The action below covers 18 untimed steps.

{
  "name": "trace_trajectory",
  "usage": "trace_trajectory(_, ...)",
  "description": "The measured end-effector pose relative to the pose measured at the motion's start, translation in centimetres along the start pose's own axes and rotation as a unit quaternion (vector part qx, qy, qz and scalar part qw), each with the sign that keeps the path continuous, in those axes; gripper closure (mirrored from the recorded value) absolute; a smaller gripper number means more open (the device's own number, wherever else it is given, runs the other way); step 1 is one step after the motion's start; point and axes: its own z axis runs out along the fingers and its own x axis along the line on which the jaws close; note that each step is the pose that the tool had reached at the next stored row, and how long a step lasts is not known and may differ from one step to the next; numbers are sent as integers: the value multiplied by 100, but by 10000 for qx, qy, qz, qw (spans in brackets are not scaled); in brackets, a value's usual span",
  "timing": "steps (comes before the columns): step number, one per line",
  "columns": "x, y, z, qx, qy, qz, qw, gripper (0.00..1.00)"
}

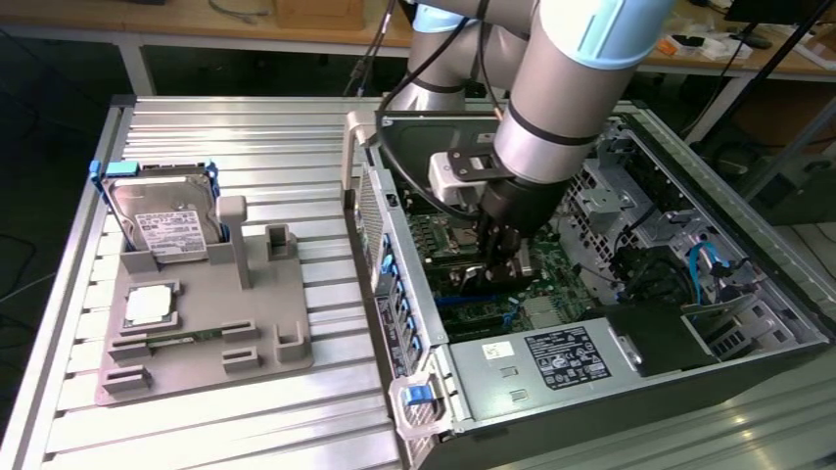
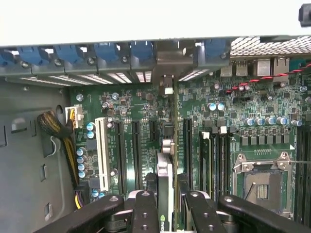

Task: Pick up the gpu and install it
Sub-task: 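Insert the gpu into the slot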

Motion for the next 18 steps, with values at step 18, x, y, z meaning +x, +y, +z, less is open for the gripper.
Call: trace_trajectory(18,4,-17,7,-83,-78,9,9999,73)
